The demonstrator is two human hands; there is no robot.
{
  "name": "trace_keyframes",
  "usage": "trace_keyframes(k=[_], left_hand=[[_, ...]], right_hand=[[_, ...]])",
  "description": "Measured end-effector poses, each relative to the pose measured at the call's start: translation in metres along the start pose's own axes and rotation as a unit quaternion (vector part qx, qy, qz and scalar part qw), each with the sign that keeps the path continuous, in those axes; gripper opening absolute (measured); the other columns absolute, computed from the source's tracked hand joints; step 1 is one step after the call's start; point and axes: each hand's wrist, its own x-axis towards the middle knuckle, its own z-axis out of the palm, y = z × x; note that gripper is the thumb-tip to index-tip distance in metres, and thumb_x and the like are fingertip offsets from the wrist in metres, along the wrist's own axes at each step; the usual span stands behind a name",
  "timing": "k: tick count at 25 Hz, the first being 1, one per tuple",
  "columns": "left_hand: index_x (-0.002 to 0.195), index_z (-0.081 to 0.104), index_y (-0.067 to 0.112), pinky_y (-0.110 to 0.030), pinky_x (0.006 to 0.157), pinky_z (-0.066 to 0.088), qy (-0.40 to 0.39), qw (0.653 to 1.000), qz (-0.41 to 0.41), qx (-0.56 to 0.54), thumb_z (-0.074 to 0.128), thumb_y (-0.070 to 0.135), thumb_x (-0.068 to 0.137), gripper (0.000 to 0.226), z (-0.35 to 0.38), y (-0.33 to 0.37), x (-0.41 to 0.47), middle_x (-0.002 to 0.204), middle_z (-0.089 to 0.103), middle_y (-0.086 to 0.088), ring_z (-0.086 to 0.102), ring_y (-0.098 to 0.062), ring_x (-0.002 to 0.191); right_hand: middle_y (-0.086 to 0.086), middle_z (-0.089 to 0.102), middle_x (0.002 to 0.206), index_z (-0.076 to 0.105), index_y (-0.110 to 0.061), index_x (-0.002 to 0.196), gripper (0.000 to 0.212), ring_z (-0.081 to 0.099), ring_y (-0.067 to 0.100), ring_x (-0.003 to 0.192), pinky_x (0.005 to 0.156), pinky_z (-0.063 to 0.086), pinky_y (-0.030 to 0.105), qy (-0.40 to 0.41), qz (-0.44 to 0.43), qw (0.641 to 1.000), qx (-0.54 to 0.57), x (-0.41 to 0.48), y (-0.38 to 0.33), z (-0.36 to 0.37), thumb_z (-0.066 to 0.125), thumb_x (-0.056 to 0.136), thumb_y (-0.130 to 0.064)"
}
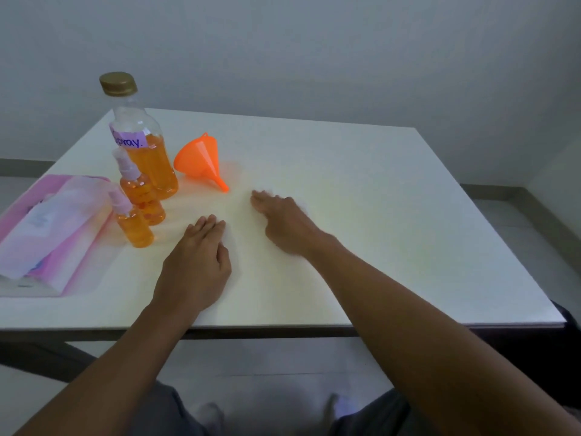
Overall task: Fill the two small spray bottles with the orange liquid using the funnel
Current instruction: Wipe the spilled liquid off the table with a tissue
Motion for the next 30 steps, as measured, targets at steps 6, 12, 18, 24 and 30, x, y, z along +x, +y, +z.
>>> trace_keyframes(k=[6,12,18,24,30], left_hand=[[0.152,0.034,0.017,-0.037,0.119,0.023,-0.015,1.0,-0.008,0.005,0.032,0.024,0.103,0.05,-0.003,0.003,-0.003,0.16,0.027,-0.001,0.02,-0.02,0.149],[0.153,0.031,0.017,-0.037,0.119,0.02,-0.024,1.0,-0.009,0.004,0.03,0.023,0.103,0.05,-0.005,0.005,-0.006,0.162,0.023,0.0,0.017,-0.019,0.15],[0.153,0.031,0.016,-0.035,0.118,0.021,-0.02,1.0,-0.014,0.01,0.032,0.025,0.104,0.05,-0.003,0.006,-0.006,0.161,0.024,0.0,0.018,-0.02,0.15],[0.15,0.037,0.011,-0.033,0.117,0.016,-0.003,0.996,0.048,0.073,0.037,0.025,0.103,0.049,-0.007,0.028,-0.008,0.159,0.031,-0.008,0.026,-0.025,0.148],[0.152,0.033,0.016,-0.025,0.118,0.006,-0.026,0.988,0.15,-0.024,0.036,0.022,0.102,0.051,0.014,0.134,-0.031,0.162,0.025,0.0,0.018,-0.015,0.15]], right_hand=[[-0.011,0.024,0.166,0.032,-0.023,0.158,0.075,0.034,0.02,0.15,0.12,0.03,0.037,-0.026,-0.108,0.993,-0.047,-0.079,0.024,-0.007,0.045,0.094,0.014],[0.0,0.025,0.166,0.028,-0.017,0.159,0.073,0.026,0.021,0.153,0.125,0.012,0.03,0.024,0.044,0.998,-0.044,-0.117,0.11,-0.047,0.038,0.094,0.016],[0.0,0.041,0.159,0.046,-0.022,0.147,0.065,0.038,0.027,0.146,0.113,0.035,0.038,0.148,0.284,0.947,0.009,-0.101,0.132,-0.058,0.035,0.088,0.003],[-0.006,0.045,0.157,0.051,-0.023,0.148,0.055,0.04,0.019,0.147,0.122,0.028,0.027,0.086,0.077,0.991,0.073,-0.12,0.087,-0.038,0.038,0.102,0.004],[-0.003,0.069,0.129,0.065,-0.019,0.133,0.036,0.062,0.011,0.119,0.094,0.036,-0.002,0.237,0.133,0.953,0.137,-0.186,0.109,-0.074,0.044,0.106,-0.006]])
